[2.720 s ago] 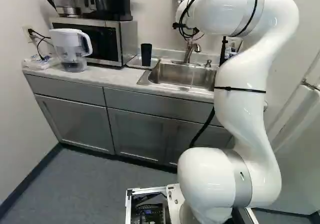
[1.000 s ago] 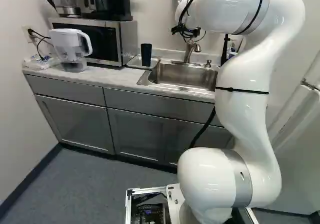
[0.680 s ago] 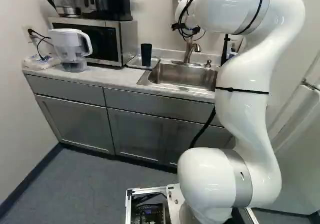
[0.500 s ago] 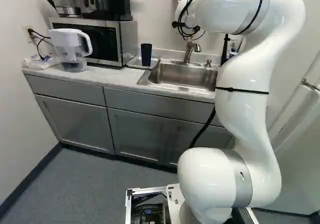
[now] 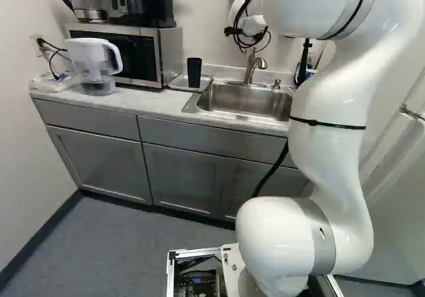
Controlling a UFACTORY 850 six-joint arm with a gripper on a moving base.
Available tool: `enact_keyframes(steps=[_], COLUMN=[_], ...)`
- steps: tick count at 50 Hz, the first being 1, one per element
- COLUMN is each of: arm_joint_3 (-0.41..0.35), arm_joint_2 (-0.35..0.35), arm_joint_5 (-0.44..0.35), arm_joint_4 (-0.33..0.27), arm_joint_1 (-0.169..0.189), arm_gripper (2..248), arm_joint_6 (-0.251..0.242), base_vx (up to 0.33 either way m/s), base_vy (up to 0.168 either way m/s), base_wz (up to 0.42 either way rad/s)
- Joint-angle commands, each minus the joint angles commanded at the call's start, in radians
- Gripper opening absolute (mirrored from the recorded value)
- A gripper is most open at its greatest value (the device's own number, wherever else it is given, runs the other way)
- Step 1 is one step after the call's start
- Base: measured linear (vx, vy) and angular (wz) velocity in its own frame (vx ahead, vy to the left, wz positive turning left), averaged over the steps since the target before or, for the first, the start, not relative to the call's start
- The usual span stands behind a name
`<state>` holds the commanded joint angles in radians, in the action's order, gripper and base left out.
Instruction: Rinse the cup and place it in the tray
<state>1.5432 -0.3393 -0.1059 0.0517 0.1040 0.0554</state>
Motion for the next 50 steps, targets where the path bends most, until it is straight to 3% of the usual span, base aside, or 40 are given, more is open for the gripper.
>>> enact_keyframes(steps=[23,50], arm_joint_3=[-0.112,-0.239], arm_joint_2=[0.098,0.214], arm_joint_5=[0.010,0.111], arm_joint_4=[0.000,0.000], arm_joint_1=[-0.037,-0.046], arm_gripper=[247,247], arm_joint_6=[0.000,0.000], base_vx=[0.000,0.000], base_vy=[0.000,0.000], base_wz=[0.000,0.000])
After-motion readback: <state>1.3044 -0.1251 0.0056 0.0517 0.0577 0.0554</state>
